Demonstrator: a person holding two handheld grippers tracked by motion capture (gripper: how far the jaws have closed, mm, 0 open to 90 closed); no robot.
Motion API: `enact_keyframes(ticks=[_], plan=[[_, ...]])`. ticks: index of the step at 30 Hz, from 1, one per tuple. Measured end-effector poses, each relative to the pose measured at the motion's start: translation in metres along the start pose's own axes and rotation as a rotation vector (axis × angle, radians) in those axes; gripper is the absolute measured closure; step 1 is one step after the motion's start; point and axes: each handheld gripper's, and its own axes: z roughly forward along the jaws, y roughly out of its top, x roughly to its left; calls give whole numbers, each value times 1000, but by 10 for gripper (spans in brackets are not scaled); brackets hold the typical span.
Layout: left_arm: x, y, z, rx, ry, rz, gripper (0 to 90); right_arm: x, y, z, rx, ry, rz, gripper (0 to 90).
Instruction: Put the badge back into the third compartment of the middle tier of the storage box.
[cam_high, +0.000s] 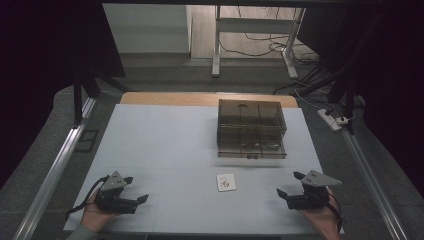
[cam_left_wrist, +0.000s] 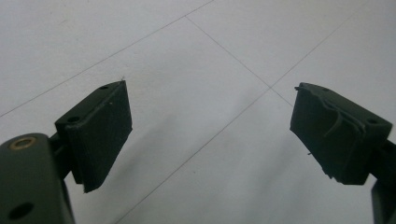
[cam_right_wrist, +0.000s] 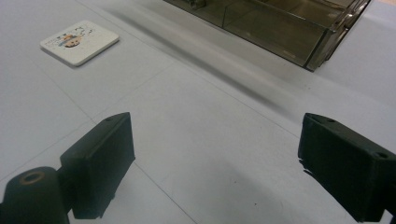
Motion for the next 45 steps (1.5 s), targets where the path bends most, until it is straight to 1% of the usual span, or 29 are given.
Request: enact_keyframes(ticks=[10, 17, 24, 26, 30, 31, 32, 35, 37, 39, 40, 44, 45], plan=[[0, 0, 0, 1, -4, -3, 129, 2, 2, 1, -7, 4, -3, 111], [0, 0, 1, 4, -4, -4, 129, 4, 5, 4, -6, 18, -10, 116], [0, 0, 1, 4, -4, -4, 129, 8, 10, 6, -18, 37, -22, 117], [0, 0, 2, 5, -6, -5, 130, 9, 12, 7, -18, 46, -21, 117], [0, 0, 1, 4, -5, -5, 130, 13, 17, 8, -20, 54, -35, 118], [0, 0, 1, 2, -7, -7, 131, 14, 18, 9, -29, 58, -35, 118], [0, 0, 1, 3, -7, -7, 131, 14, 19, 9, -25, 59, -42, 118], [0, 0, 2, 5, -7, -6, 131, 17, 22, 10, -36, 66, -42, 119], [0, 0, 3, 6, -8, -6, 131, 17, 23, 10, -33, 67, -42, 119], [0, 1, 3, 7, -8, -6, 131, 19, 27, 11, -45, 83, -40, 119], [0, 1, 3, 7, -7, -7, 131, 19, 28, 11, -42, 83, -44, 119], [0, 1, 2, 6, -7, -7, 132, 23, 35, 13, -60, 98, -53, 121], [-1, 1, 2, 6, -8, -7, 132, 24, 36, 13, -55, 99, -54, 121]])
